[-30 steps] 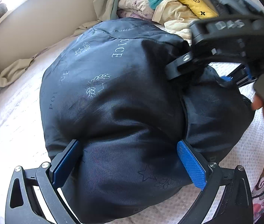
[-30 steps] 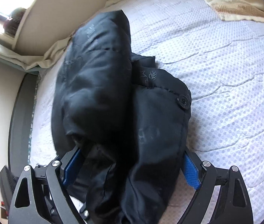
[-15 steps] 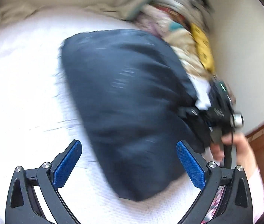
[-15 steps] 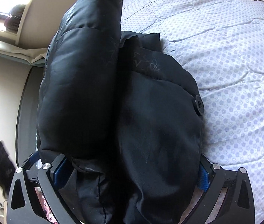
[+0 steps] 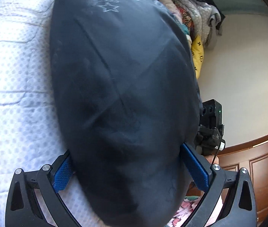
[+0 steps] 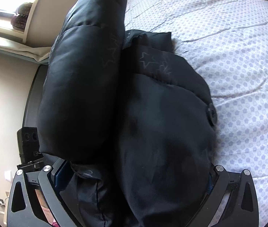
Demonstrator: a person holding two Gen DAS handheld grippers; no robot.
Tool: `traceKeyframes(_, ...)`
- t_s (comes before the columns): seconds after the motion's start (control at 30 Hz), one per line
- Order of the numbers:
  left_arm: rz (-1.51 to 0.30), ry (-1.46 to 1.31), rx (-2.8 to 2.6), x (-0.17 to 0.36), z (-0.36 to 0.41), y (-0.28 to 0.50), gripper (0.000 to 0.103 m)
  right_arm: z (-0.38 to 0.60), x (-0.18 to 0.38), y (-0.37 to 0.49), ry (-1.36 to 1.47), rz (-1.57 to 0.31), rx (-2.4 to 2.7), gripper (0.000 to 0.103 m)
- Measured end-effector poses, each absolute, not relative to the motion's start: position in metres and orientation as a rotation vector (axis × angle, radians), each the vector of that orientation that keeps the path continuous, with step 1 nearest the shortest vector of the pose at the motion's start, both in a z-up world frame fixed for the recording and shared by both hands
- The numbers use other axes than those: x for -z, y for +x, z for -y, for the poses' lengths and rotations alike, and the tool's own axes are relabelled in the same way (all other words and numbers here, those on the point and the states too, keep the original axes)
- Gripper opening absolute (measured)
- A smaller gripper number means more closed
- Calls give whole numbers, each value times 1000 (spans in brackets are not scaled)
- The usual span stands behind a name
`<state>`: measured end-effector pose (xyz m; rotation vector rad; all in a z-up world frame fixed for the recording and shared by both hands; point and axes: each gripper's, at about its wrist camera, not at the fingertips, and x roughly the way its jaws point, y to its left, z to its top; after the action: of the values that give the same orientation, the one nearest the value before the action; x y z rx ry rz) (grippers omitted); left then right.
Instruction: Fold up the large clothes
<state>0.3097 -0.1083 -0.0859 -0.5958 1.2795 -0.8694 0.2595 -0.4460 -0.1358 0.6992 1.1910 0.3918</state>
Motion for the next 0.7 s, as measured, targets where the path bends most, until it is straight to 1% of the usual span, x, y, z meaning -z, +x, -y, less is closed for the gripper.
traceKeyframes(0.07,-1251,-540,882,80,116,305,103,435,142,261,730,-1185,-450,103)
traceKeyframes(0.13,-1236,-499,884,77,117,304,98,421,148,262,744,-1202,-516,102)
traceKeyframes(0.17,-1231,-497,886,77,116,305,94,417,147,263,726,-1206,-522,102)
traceKeyframes(0.2,-1222,-499,887,75,113,305,90,414,147,264,723,-1208,-529,101)
traceKeyframes(0.27,-1194,-494,873,70,105,304,88,415,149,266,763,-1198,-537,94)
traceKeyframes(0.43,-1137,-461,830,54,88,303,86,403,144,269,788,-1141,-564,77)
traceKeyframes(0.53,-1099,-443,822,41,73,298,86,391,133,273,770,-1111,-594,72)
traceKeyframes(0.7,-1031,-405,795,11,34,290,86,360,112,278,734,-1060,-663,72)
